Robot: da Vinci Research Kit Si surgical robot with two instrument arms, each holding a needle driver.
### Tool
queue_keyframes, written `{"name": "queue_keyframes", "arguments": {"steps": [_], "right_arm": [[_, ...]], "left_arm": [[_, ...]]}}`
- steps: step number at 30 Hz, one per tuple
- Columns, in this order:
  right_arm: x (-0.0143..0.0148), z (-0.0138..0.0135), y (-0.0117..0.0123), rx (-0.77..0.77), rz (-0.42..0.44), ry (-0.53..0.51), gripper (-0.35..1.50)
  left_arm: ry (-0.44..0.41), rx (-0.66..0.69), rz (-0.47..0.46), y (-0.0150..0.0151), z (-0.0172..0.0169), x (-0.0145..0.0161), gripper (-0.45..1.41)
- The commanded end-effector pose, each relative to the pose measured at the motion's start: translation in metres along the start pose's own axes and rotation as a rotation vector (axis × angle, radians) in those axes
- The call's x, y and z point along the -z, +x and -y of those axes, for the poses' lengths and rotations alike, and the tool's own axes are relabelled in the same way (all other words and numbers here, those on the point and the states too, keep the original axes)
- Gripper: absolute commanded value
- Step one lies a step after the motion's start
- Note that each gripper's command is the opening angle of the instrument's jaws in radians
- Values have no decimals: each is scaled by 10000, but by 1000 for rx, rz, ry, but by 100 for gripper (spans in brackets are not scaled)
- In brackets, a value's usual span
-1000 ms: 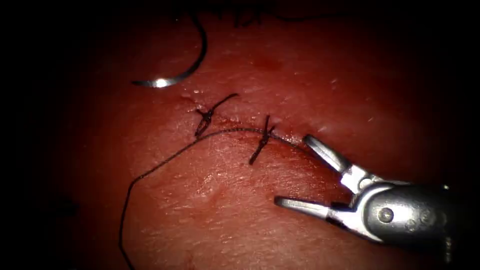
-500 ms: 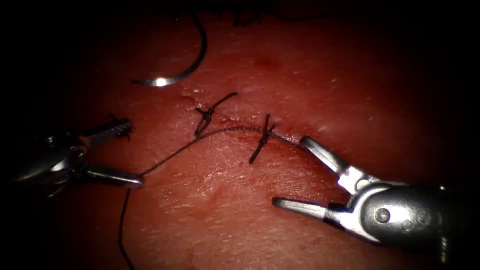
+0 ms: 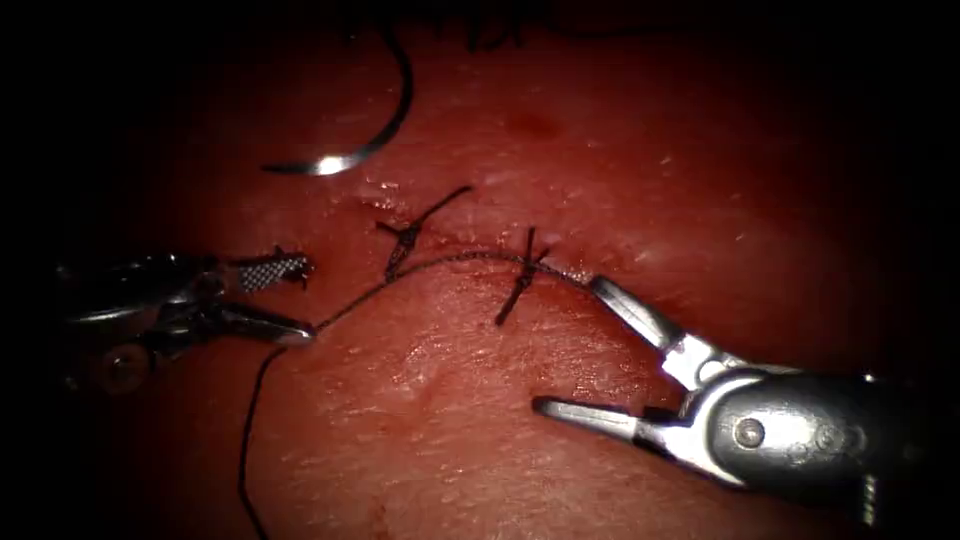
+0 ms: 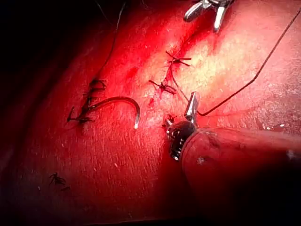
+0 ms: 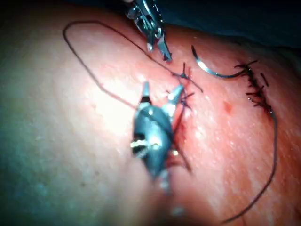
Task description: Wound Closure
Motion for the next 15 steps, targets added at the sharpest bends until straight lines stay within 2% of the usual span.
{"name": "queue_keyframes", "arguments": {"steps": [1,6,12,15], "right_arm": [[-6,6,-4,-1,0,2,115],[-6,6,-3,-1,2,4,116],[-6,7,-3,-1,2,3,116],[-7,8,-3,-1,3,3,116]], "left_arm": [[8,2,-5,-4,8,-5,78],[21,-3,-16,-13,27,17,78],[45,2,-23,-21,29,48,78],[74,-36,-45,-24,29,53,66]]}}
